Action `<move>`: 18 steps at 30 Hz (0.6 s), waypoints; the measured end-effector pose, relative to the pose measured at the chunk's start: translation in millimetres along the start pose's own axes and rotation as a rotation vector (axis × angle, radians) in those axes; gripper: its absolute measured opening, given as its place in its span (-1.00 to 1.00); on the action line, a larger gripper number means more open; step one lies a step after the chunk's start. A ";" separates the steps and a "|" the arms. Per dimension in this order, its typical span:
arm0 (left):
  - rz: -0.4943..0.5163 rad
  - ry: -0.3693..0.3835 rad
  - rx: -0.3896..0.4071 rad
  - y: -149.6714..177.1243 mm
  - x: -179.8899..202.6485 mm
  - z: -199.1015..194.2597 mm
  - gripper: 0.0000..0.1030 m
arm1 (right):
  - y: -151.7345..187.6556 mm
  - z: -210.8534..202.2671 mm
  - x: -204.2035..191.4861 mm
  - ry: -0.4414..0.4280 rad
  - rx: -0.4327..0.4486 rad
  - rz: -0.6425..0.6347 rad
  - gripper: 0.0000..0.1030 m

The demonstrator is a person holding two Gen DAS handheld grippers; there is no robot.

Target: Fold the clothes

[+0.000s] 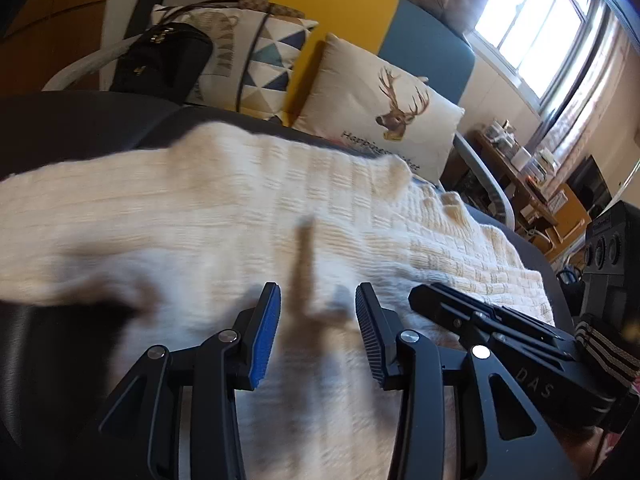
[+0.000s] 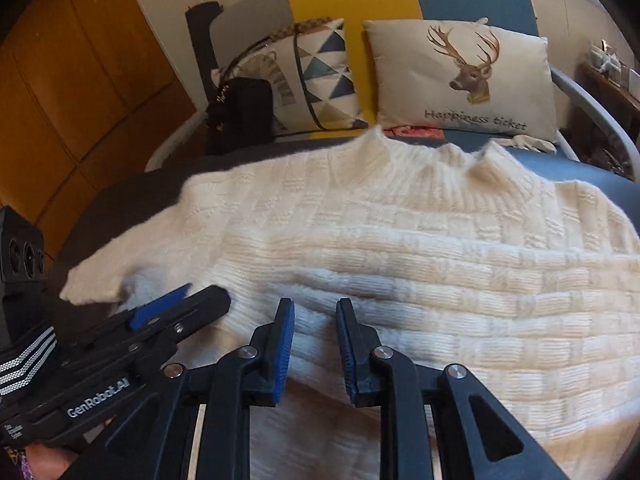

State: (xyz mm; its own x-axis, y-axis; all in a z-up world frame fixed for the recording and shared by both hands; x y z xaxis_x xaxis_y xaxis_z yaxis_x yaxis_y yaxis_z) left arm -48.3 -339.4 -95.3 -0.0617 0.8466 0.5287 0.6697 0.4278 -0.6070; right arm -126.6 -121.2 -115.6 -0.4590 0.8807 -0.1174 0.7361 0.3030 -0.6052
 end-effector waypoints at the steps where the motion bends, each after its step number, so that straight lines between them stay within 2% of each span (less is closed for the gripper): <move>1: -0.016 -0.003 0.018 -1.8 -7.2 -10.7 -0.18 | -1.7 0.0 -6.7 -0.004 0.011 -0.016 -0.59; 4: -0.071 -0.024 0.064 -6.5 -33.0 -44.3 -0.18 | -5.7 5.5 -28.5 -0.021 0.005 -0.053 -0.59; 7: -0.133 -0.081 0.104 -7.9 -64.4 -78.4 -0.18 | -3.2 17.8 -47.0 0.026 -0.038 -0.116 -0.59; 9: -0.210 -0.113 0.146 -9.6 -92.3 -103.2 -0.17 | -3.4 19.0 -50.8 0.046 -0.032 -0.133 -0.59; 18: -0.620 -0.235 0.378 -1.3 -224.6 -215.8 -0.17 | -4.2 18.3 -46.4 0.037 -0.044 -0.078 -0.58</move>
State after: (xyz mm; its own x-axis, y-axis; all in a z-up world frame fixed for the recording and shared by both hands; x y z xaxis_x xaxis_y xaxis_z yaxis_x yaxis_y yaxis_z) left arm 124.4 -598.5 -85.2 -0.5282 0.4434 0.7242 0.1648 0.8901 -0.4248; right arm -117.5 -170.0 -122.0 -0.4975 0.8665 -0.0414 0.7204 0.3861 -0.5762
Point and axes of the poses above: each gripper's, at about its wrist camera, not at the fingertips, and z roughly the way its jaws point, x to its right, y to its underside, the point moved 1 cm from there along z, roughly the way its jaws point, and after that the axes turned 14 degrees about y, right-handed, at the moved point
